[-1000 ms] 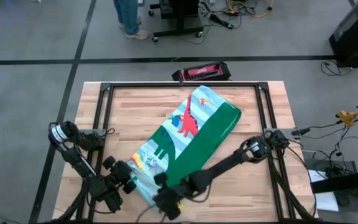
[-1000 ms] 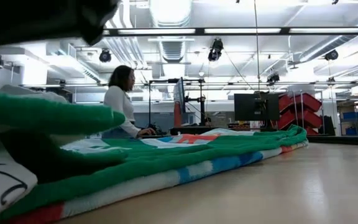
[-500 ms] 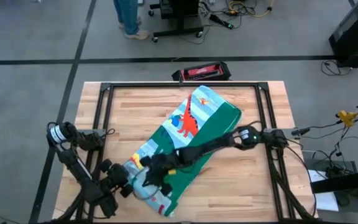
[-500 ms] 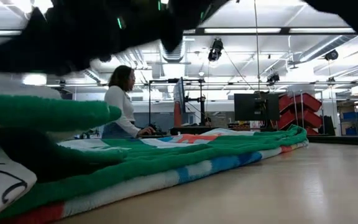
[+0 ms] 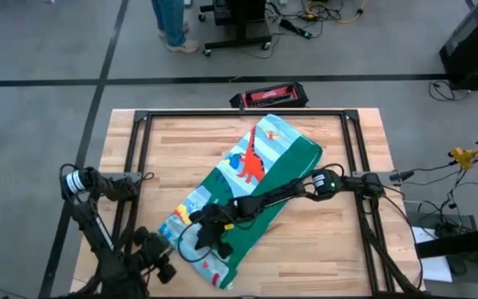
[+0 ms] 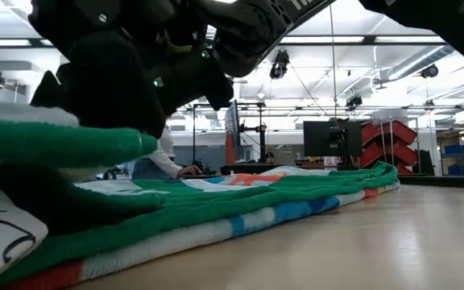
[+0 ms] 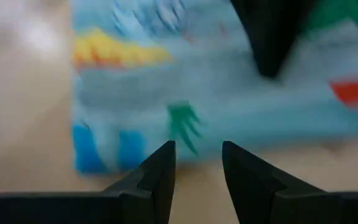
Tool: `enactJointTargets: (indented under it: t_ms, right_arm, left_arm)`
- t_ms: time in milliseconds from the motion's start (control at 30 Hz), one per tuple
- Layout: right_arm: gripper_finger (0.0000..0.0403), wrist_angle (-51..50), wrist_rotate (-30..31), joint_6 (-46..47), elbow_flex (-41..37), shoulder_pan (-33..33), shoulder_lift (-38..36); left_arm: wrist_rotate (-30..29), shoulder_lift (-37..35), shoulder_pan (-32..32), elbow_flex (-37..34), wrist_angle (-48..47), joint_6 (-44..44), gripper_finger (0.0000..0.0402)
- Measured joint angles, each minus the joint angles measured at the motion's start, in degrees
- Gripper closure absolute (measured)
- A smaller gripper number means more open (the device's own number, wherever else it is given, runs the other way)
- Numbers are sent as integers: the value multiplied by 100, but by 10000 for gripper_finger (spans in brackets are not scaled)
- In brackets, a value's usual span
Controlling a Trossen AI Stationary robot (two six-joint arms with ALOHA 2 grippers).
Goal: Roll towel
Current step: Roll the multi-color dinosaur print towel
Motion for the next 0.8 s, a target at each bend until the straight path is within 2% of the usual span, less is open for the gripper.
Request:
enactJointTargets:
  t_ms: [167, 367, 533, 800]
  right_arm:
    - [403, -10, 99, -103, -63, -45, 66]
    - [398, -24, 155, -135, -11, -45, 51]
    - [353, -76, 161, 15, -11, -70, 10]
    - [271, -86, 162, -3, -11, -107, -44]
  left_arm:
    - [209, -4, -201, 204, 702, -290, 285]
    - [-331, 431, -134, 70, 750, -169, 285]
    - [-118, 938, -122, 36, 753, -240, 285]
    - [-624, 1416, -131, 51, 724, -381, 285]
